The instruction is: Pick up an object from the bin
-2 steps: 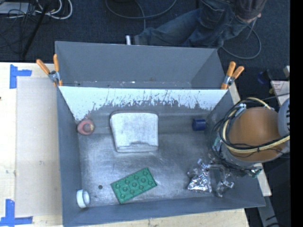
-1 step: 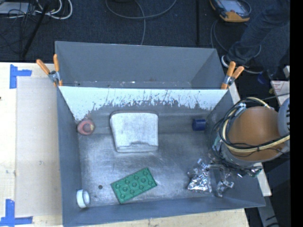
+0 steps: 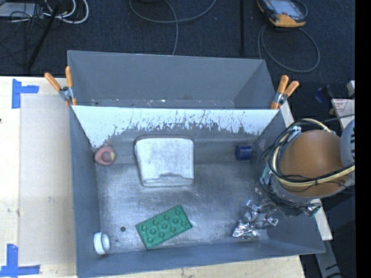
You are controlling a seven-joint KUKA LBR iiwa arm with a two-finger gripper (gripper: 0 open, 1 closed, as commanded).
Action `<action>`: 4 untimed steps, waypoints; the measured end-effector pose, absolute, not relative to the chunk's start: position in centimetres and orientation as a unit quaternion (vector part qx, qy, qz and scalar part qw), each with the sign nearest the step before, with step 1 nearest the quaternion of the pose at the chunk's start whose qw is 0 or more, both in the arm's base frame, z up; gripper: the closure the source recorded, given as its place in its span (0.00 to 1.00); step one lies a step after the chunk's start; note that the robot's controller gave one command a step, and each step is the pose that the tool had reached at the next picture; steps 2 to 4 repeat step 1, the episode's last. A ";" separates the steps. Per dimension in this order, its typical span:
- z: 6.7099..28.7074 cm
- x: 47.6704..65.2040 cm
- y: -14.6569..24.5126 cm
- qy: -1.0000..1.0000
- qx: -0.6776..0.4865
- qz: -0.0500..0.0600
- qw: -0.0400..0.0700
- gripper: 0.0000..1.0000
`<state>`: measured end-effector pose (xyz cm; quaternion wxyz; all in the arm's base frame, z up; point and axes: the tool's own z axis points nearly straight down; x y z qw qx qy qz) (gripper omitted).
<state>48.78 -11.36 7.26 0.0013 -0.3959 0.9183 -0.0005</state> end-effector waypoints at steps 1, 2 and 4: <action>18.0 49.0 -11.3 0.919 -0.395 -0.002 0.003 1.00; 18.0 49.0 -11.3 0.919 -0.395 -0.002 0.003 1.00; 18.0 49.0 -11.3 0.919 -0.395 -0.002 0.003 1.00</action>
Offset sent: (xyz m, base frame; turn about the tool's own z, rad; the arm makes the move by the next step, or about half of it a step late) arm 0.0000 0.0000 0.1033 0.0000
